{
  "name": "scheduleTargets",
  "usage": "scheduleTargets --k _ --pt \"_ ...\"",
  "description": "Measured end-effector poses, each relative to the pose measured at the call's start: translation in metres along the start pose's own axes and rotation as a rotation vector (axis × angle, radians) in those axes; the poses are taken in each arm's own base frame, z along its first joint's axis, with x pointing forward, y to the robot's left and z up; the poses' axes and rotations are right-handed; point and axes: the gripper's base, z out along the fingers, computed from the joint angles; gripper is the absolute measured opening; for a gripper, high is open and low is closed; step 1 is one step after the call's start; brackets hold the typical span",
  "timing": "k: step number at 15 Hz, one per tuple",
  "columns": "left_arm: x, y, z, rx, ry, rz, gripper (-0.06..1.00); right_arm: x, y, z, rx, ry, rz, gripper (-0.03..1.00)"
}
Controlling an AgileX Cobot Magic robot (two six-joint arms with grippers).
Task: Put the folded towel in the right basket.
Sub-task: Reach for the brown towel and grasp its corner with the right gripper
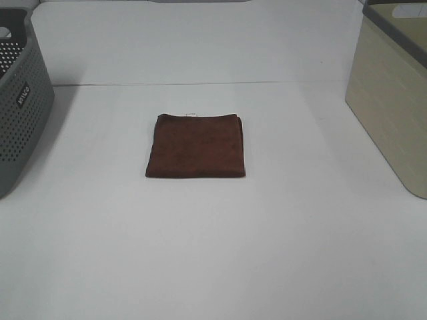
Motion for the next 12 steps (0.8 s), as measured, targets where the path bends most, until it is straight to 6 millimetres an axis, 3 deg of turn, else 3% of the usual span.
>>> scheduleTargets --k 12 --pt "0.0000 0.0000 0.0000 0.000 0.000 0.000 0.88 0.0000 0.0000 0.0000 0.000 0.000 0.000 0.96"
